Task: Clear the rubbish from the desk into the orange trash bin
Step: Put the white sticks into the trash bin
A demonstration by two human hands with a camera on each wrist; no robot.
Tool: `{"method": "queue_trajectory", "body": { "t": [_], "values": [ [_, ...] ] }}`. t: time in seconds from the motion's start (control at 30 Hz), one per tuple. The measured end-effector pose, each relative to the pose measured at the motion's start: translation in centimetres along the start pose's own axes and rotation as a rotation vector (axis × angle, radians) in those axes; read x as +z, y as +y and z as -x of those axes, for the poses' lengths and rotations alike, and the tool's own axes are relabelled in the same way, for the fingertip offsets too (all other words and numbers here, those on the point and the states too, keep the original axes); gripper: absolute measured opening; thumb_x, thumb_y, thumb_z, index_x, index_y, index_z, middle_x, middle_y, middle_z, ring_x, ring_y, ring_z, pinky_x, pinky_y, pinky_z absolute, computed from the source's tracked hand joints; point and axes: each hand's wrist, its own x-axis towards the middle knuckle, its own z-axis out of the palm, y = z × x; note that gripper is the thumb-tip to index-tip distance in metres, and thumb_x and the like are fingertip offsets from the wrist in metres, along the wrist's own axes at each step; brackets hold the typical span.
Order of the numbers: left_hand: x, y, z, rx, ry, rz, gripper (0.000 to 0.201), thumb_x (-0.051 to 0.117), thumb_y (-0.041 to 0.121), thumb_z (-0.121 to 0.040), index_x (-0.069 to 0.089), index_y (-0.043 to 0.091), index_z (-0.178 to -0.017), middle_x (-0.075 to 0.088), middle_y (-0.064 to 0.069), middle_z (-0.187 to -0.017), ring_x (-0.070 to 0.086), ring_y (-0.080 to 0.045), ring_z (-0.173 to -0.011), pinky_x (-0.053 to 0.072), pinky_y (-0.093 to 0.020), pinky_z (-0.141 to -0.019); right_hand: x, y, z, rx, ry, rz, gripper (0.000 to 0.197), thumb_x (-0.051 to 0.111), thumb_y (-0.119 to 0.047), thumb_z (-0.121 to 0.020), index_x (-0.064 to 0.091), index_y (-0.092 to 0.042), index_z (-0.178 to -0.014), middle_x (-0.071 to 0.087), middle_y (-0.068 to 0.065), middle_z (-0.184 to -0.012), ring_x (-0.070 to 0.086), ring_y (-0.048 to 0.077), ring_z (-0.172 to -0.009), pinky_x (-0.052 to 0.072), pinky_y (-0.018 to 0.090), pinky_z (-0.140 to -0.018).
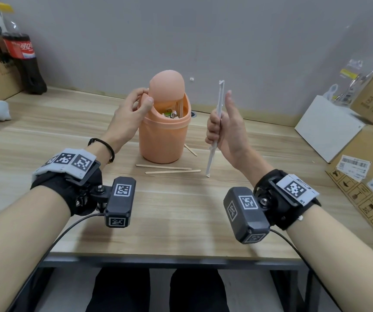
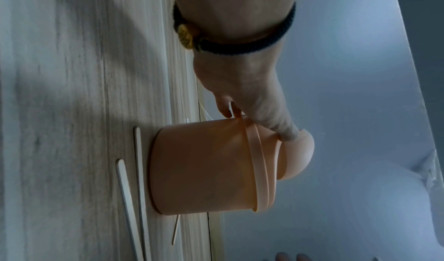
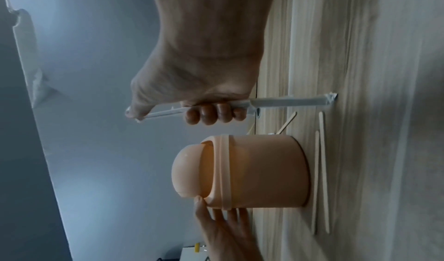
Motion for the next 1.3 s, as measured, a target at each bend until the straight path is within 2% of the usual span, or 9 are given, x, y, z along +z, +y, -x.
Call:
{"method": "queue_trajectory", "body": {
  "t": [0.17,0.33,0.5,0.63,0.77,0.9,1.03,1.17,1.3],
  "values": [
    [-0.1,0.2,0.1,-0.001,-0.002,-0.001,0.013,0.052,0.046,-0.097,0.053,0.054,-0.107,0.060,0.027,-0.106,0.057,-0.004,-0.110,0.042,-0.022,-0.096,0.2,-0.6,-0.1,0.000,0.093,-0.069,0.066,0.035,-0.077,-0.085,0.017,-0.021,-0.054,0.012,0.001,-0.056,0.012,0.019,-0.055,0.020,0.030,-0.052],
    [0.0,0.2,0.1,0.004,-0.003,-0.002,0.012,0.051,0.049,-0.095,0.053,0.057,-0.103,0.059,0.028,-0.108,0.057,-0.007,-0.114,0.042,-0.023,-0.097,0.5,0.5,-0.3,-0.121,0.178,-0.112,0.058,0.042,-0.055,-0.096,0.017,-0.022,-0.056,0.009,0.000,-0.058,0.011,0.018,-0.053,0.015,0.031,-0.053],
    [-0.1,-0.2,-0.1,0.012,-0.014,0.001,0.021,0.051,0.059,-0.087,0.054,0.057,-0.107,0.062,0.023,-0.111,0.058,-0.008,-0.116,0.043,-0.026,-0.100,0.3,2.4,-0.5,-0.118,0.142,0.040,0.048,0.041,-0.043,-0.100,0.028,-0.019,-0.061,0.016,-0.003,-0.054,0.016,0.015,-0.049,0.020,0.029,-0.051],
    [-0.1,-0.2,-0.1,0.012,-0.017,-0.001,0.026,0.051,0.061,-0.086,0.053,0.055,-0.111,0.063,0.015,-0.118,0.058,-0.008,-0.117,0.043,-0.025,-0.099,0.1,2.9,-0.6,-0.086,0.089,0.062,0.029,0.042,-0.041,-0.100,0.041,-0.016,-0.085,0.022,-0.010,-0.047,0.018,0.012,-0.046,0.023,0.028,-0.053],
    [-0.1,-0.2,0.0,0.000,-0.025,-0.005,0.020,0.051,0.055,-0.090,0.053,0.054,-0.111,0.065,0.011,-0.119,0.059,-0.005,-0.115,0.043,-0.022,-0.096,0.2,3.8,-0.8,-0.006,0.057,0.168,0.034,0.044,-0.046,-0.099,0.048,-0.015,-0.086,0.026,-0.009,-0.048,0.023,0.013,-0.048,0.030,0.027,-0.056],
    [-0.1,-0.2,0.1,-0.001,-0.015,-0.008,0.019,0.051,0.052,-0.094,0.052,0.053,-0.113,0.064,0.013,-0.118,0.058,-0.004,-0.114,0.042,-0.022,-0.094,-0.3,3.8,-0.7,0.048,-0.014,0.364,0.028,0.042,-0.037,-0.102,0.053,-0.014,-0.090,0.039,-0.002,-0.058,0.043,0.016,-0.058,0.043,0.027,-0.069],
    [-0.1,-0.2,0.0,0.002,-0.016,-0.006,0.021,0.051,0.054,-0.092,0.054,0.052,-0.113,0.065,0.014,-0.115,0.059,-0.005,-0.114,0.043,-0.023,-0.096,-0.9,2.4,-0.8,0.027,-0.051,0.420,0.022,0.041,-0.030,-0.102,0.053,-0.016,-0.090,0.058,0.001,-0.066,0.058,0.019,-0.067,0.049,0.040,-0.085],
    [0.0,-0.3,0.0,0.007,-0.010,-0.012,0.027,0.050,0.051,-0.095,0.053,0.045,-0.121,0.063,0.011,-0.118,0.058,-0.005,-0.114,0.042,-0.021,-0.092,-1.1,1.6,-0.7,0.036,-0.113,0.452,0.025,0.037,-0.026,-0.104,0.055,-0.012,-0.093,0.061,0.005,-0.078,0.060,0.020,-0.080,0.050,0.041,-0.092],
    [-0.1,-0.4,0.0,0.005,-0.008,-0.006,0.029,0.050,0.055,-0.091,0.055,0.047,-0.118,0.065,0.014,-0.115,0.059,-0.007,-0.115,0.043,-0.025,-0.097,-1.8,1.9,-0.3,0.006,-0.160,0.663,0.035,0.035,-0.032,-0.104,0.060,-0.015,-0.085,0.056,0.002,-0.088,0.055,0.015,-0.085,0.049,0.037,-0.092]
  ]
}}
